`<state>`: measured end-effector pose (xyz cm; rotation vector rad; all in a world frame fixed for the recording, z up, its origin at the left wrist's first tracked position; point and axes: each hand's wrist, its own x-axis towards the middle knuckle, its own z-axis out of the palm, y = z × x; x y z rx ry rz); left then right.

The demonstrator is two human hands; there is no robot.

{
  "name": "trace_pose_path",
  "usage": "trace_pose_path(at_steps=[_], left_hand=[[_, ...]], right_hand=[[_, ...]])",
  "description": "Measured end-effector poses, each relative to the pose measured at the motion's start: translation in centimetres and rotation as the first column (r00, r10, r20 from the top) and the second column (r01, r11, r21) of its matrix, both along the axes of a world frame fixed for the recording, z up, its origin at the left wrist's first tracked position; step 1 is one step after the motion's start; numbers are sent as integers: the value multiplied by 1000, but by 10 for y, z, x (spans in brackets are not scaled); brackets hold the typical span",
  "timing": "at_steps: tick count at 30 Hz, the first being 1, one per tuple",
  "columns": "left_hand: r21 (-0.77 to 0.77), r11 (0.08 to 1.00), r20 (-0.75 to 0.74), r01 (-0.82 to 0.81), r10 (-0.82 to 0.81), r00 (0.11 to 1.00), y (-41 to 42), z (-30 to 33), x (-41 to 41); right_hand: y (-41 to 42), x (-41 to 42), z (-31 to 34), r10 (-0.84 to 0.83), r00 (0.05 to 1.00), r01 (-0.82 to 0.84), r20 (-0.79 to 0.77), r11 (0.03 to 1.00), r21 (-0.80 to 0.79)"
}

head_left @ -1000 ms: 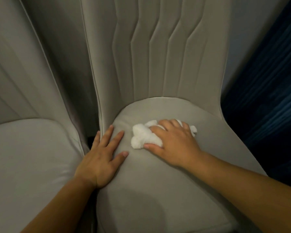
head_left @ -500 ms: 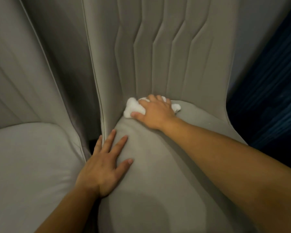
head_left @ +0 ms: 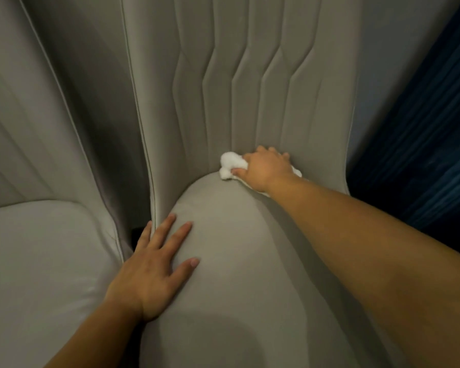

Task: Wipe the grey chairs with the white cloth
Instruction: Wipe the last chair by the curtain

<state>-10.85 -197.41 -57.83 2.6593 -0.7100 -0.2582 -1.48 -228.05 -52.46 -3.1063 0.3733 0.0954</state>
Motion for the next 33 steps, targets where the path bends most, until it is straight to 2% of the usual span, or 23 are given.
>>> trace_pose_path(at_steps=[5, 8, 11, 13, 15, 18, 20, 22, 24, 26, 29, 33], left_hand=[[-13, 1000, -2, -5, 5, 1000, 0, 1, -2], [-61, 998, 14, -31, 32, 999, -1, 4, -5], [-210, 973, 45, -95, 106, 993, 0, 7, -11], [-379, 904, 30, -199, 227, 973, 2, 7, -11], [-501, 815, -20, -292, 326, 945, 3, 5, -7], [-504, 808, -39, -306, 333, 942, 3, 2, -4], [-583, 725, -127, -365, 363, 923, 4, 4, -4], [-627, 632, -219, -455, 418, 882, 2, 9, -5], [-597, 644, -196, -478, 460, 866, 0, 14, -6], [-585, 651, -167, -483, 487, 857, -1, 16, -7], [-655, 537, -218, -532, 539, 814, 4, 19, -8], [-762, 363, -281, -537, 561, 779, 6, 14, -6]], right_hand=[[-34, -30, -17, -177, 980, 184, 87, 980, -80], [-19, -27, -20, -292, 954, 295, 69, 954, -43], [-1, -21, -17, -363, 930, 360, 61, 931, 57], [16, -17, -11, -321, 945, 309, 67, 941, 137], [54, -13, -6, -175, 983, 159, 62, 965, 210], [123, -19, -15, 10, 994, -30, 107, 982, 185], [134, -30, -20, 60, 988, -80, 144, 987, 138], [122, -49, -15, 175, 980, -187, 99, 973, 134], [116, -73, -8, 315, 948, -318, 49, 936, 152], [122, -101, -3, 419, 905, -425, 69, 886, 184], [126, -129, -12, 448, 885, -465, 129, 868, 173], [133, -91, -17, 291, 945, -312, 153, 940, 140]])
